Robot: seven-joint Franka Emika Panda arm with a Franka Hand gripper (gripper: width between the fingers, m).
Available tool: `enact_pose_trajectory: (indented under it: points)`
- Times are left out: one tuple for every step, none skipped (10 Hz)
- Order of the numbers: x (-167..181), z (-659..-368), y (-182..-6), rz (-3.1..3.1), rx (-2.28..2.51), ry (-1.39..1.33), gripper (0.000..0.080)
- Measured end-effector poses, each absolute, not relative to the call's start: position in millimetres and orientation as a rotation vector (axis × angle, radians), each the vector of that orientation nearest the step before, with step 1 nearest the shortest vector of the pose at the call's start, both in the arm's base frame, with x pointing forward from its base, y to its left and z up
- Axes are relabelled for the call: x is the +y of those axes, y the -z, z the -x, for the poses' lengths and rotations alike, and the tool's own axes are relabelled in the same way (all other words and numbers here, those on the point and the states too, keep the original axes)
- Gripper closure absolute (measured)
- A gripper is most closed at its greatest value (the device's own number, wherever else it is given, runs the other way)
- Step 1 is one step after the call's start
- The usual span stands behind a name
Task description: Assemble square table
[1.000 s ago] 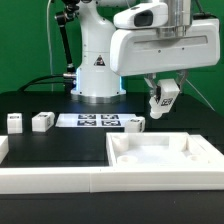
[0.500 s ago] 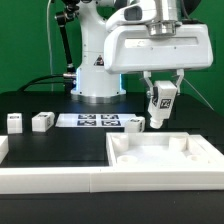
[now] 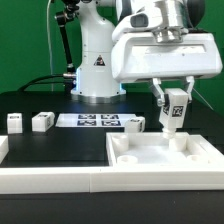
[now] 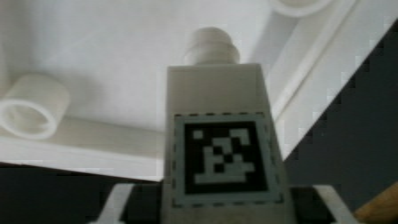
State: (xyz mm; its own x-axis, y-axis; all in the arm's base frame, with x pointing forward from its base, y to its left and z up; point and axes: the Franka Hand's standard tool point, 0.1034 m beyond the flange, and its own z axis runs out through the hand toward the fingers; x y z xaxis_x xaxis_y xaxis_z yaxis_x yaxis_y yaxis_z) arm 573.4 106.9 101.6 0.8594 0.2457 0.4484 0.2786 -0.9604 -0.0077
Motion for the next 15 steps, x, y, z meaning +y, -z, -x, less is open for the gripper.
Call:
enact_pose_trajectory:
  points:
    - [110, -576, -102.7, 2.955, -0.429, 0.707, 0.0509]
    - [109, -575, -101.5, 2.957, -0.427, 0.703, 0.0509]
    - [109, -575, -101.4, 2.957, -0.427, 0.703, 0.0509]
    - [109, -575, -101.3, 2.957, -0.427, 0.702, 0.0509]
    - [109, -576, -101.3, 2.958, -0.43, 0.699, 0.0509]
    - [107, -581, -103.1, 2.963, -0.441, 0.671, 0.0509]
    - [104, -593, -107.6, 2.966, -0.451, 0.638, 0.0509]
    - [106, -611, -114.6, 2.957, -0.45, 0.651, 0.0509]
    - [107, -624, -117.1, 2.952, -0.459, 0.657, 0.0509]
    - [108, -634, -118.9, 2.946, -0.462, 0.674, 0.0509]
    - [111, -637, -120.1, 2.942, -0.455, 0.681, 0.0509]
    - [118, -636, -121.0, 2.937, -0.459, 0.681, 0.0509]
    - [117, -635, -119.8, 2.938, -0.467, 0.679, 0.0509]
    - [116, -636, -120.0, 2.937, -0.464, 0.692, 0.0509]
    - [115, -637, -119.4, 2.93, -0.462, 0.737, 0.0509]
